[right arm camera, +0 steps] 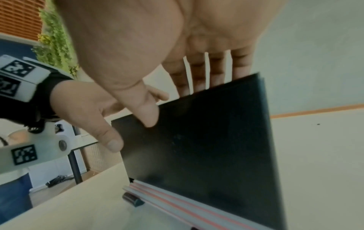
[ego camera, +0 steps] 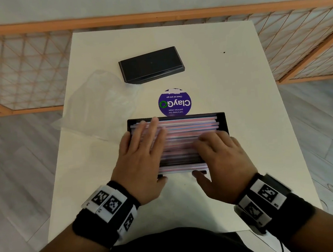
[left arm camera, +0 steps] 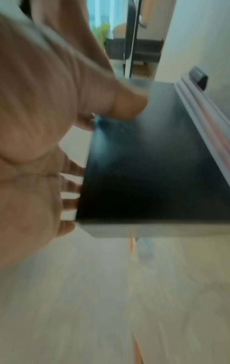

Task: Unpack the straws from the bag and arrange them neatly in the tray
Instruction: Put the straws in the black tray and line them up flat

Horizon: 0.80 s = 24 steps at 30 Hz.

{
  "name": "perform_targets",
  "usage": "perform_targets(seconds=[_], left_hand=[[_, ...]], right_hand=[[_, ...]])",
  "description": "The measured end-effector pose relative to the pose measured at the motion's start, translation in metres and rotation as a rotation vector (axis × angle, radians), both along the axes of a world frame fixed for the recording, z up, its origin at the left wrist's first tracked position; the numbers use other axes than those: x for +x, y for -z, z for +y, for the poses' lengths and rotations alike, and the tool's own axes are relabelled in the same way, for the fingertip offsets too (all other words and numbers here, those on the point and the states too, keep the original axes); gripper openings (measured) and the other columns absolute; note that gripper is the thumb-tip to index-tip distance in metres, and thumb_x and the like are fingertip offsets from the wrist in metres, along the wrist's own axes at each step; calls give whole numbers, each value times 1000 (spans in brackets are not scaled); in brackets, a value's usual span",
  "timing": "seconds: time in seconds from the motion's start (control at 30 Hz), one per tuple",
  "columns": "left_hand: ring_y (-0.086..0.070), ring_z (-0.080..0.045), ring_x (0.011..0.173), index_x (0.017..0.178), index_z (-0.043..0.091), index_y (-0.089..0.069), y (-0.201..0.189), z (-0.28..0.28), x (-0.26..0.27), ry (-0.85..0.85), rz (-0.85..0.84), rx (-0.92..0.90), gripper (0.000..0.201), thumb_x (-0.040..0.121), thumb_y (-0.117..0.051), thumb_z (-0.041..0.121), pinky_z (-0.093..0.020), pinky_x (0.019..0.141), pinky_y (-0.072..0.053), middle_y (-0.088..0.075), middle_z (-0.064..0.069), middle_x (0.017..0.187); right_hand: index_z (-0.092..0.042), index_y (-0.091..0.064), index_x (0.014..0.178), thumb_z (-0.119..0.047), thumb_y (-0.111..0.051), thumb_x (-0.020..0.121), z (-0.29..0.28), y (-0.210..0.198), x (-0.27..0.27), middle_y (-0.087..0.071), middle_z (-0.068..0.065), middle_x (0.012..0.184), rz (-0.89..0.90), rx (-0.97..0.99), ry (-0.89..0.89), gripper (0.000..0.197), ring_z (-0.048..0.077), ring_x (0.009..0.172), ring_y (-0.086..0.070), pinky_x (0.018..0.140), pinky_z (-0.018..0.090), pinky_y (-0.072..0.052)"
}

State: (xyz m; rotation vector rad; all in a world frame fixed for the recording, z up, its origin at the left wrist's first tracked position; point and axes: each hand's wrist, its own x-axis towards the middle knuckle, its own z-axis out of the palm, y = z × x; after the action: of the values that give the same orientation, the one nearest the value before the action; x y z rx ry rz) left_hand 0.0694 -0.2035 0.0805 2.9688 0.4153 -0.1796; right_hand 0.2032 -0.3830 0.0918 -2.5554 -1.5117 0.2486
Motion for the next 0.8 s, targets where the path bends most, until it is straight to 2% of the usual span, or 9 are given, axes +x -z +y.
perform_targets(seconds=[0.1,0.23,0.37,0.47,0.53,0.6,0.67,0.73,0.8], left_hand=[[19,-30,152,158,17,7,11,6,6,-39,204,43,116,77,-60,66,-61,117,9,25,-4,165],[8,-30,154,159,18,-17,19,11,14,-17,193,116,93,85,-57,58,-69,114,1,17,-7,167],[-7,-30,155,156,16,-32,24,16,17,7,160,108,87,84,-60,57,-65,117,-9,-6,-11,168],[-20,-29,153,148,12,-46,23,18,13,22,8,-6,83,79,-64,55,-63,116,-19,-24,-11,165],[-31,-26,148,139,7,-53,16,20,2,-36,-285,-230,76,78,-66,50,-54,119,-24,-38,-10,158],[-48,-19,131,126,4,-58,2,23,-12,-187,-567,-433,60,81,-64,43,-35,112,-34,-53,-6,139],[-56,-12,108,109,13,-62,8,28,-26,-562,-672,-605,40,85,-54,44,-23,98,-42,-63,3,113],[-62,-22,97,92,18,-65,32,39,-31,-1056,-620,-828,29,83,-51,42,-37,97,-51,-68,2,94],[-64,-27,92,94,15,-67,60,46,-29,-1344,-410,-1032,12,86,-58,18,-51,97,-51,-68,-4,85]], right_hand=[[-7,-35,148,-60,-61,65,7,9,2,-29,15,157,-6,-217,-25,102,37,145,-25,114,53,-28],[-12,-19,154,-62,-58,72,21,16,7,-18,9,162,9,-371,-53,104,33,149,-15,117,58,-14],[-17,-15,155,-54,-59,79,22,5,15,-15,3,163,85,-219,-6,95,28,151,-9,120,54,-6],[-10,-59,121,-38,-66,73,4,-6,12,-60,10,123,4,161,-43,57,35,117,-54,97,49,-43],[-12,-66,87,-28,-66,74,-15,-4,4,-61,4,84,-44,309,-63,21,31,77,-58,66,39,-47],[-17,-60,71,-30,-62,76,-33,3,-1,-55,-3,65,38,243,2,14,26,58,-55,51,32,-44],[-21,-61,81,-42,-56,81,-47,22,3,-61,-7,67,180,-44,209,21,21,63,-63,54,30,-49],[-20,-61,108,-49,-57,84,-54,42,12,-69,-8,88,338,-377,404,38,18,89,-66,73,30,-53],[-15,-55,122,-49,-61,83,-53,59,19,-69,-3,108,450,-510,505,52,20,108,-61,88,31,-51]])
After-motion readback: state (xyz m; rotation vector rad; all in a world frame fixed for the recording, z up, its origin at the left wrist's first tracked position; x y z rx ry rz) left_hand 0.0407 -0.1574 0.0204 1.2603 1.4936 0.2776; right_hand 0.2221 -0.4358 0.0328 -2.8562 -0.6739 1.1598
